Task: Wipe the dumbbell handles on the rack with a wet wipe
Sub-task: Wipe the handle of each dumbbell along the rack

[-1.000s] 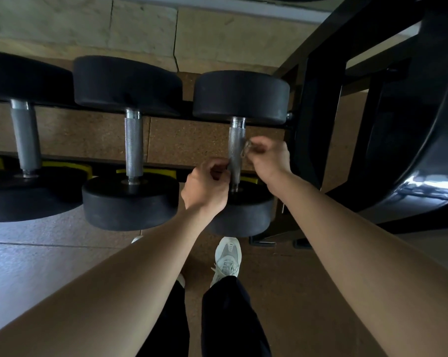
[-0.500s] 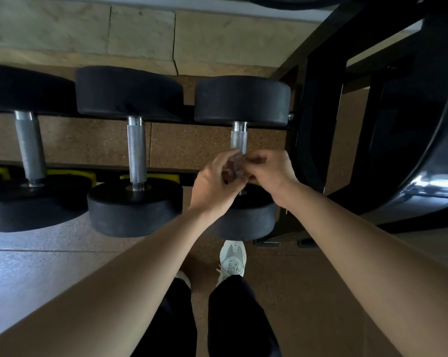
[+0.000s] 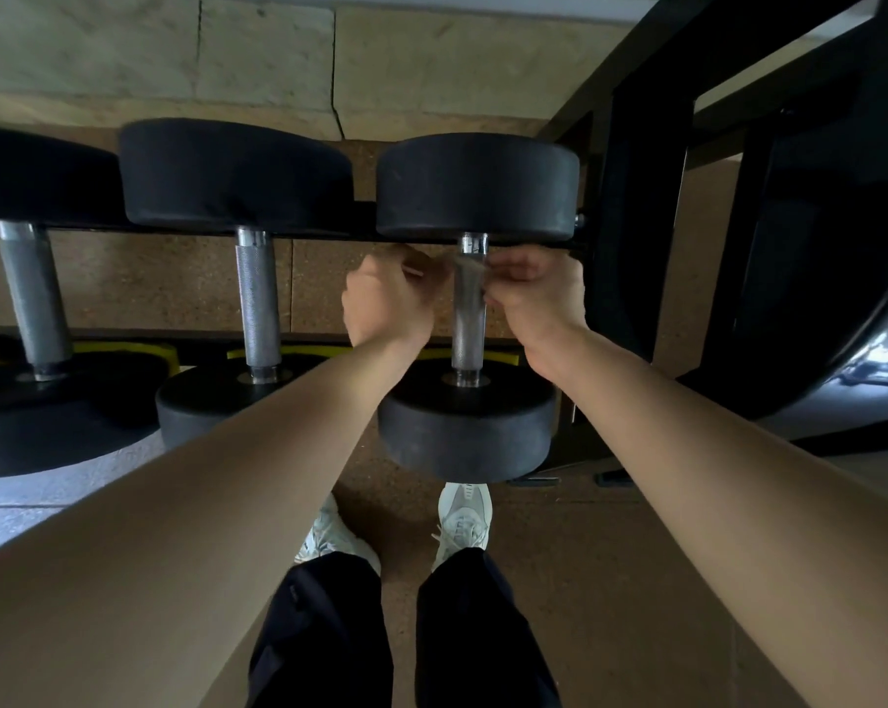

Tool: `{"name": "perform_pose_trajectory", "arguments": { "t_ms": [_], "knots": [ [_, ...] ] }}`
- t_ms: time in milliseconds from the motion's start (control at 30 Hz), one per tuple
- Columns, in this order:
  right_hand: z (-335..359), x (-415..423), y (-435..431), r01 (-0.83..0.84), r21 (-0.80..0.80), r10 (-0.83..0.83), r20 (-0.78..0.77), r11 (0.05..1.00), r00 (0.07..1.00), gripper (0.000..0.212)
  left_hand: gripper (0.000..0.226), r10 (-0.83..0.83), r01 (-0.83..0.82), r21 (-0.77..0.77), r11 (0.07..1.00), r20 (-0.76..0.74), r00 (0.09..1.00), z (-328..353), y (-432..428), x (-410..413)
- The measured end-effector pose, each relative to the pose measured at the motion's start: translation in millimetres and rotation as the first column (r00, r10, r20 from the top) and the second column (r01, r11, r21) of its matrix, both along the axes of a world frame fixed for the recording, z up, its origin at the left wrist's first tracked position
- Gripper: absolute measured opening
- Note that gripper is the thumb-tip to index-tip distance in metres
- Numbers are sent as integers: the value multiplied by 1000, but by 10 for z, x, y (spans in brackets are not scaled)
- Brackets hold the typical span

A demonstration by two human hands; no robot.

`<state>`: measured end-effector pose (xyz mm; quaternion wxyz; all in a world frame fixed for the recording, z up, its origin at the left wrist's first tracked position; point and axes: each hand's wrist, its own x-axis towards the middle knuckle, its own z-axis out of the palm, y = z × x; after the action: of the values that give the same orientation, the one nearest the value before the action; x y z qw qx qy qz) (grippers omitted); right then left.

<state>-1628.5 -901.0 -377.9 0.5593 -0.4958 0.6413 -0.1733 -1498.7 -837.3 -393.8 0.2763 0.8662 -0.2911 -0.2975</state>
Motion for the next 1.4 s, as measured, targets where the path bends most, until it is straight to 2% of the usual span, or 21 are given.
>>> {"name": "perform_pose_trajectory", "arguments": {
  "t_ms": [67,133,267,367,500,600,667,800,933,1067,1167,1233,1300,1400],
  "knots": [
    [-35,52,-18,55,-33,-55,-6,998,998,16,21,194,-186,61,981,-175,965,-62,-138,-21],
    [-97,81,-43,127,-63,-129,-28,990,991,11,11,311,-308,71,949,-384,869,-84,-221,-49],
    [-222,82,-116,278,-88,-286,-101,957,953,10,11,309,-377,-29,926,-515,799,21,-233,-153],
    [-216,77,-130,302,-20,-303,-78,953,950,6,12,310,-417,-44,908,-599,738,51,-229,-203],
    [-134,107,-99,198,-14,-199,-49,980,979,8,12,435,-500,74,863,-613,660,-2,-220,-102],
    [-94,86,-87,104,-23,-105,-50,994,993,8,4,394,-400,130,907,-595,700,-23,-242,-56],
    [-86,20,-86,81,-20,-83,-67,996,994,8,10,379,-368,138,920,-555,740,11,-226,-88],
    [-88,-106,-49,54,-72,-63,-133,996,989,11,13,245,-288,5,957,-543,803,44,-62,-134],
    [-42,-182,31,-72,-89,61,-124,993,990,20,17,228,-321,-25,947,-650,725,99,99,-122],
    [-16,-160,70,-147,-195,115,-166,970,979,25,7,264,-417,-1,909,-772,577,201,110,-124],
    [-13,-107,100,-218,-253,167,-207,943,964,21,5,271,-421,-8,907,-755,597,228,39,-184],
    [-3,-62,102,-193,-263,142,-203,945,969,15,11,284,-427,-4,904,-741,608,228,-31,-211],
    [-15,2,65,-101,-281,47,-193,954,980,10,10,307,-459,-2,888,-740,598,232,-106,-213],
    [-35,147,-12,152,-201,-175,-98,968,980,9,13,383,-493,12,870,-646,660,176,-217,-211]
  ]
}}
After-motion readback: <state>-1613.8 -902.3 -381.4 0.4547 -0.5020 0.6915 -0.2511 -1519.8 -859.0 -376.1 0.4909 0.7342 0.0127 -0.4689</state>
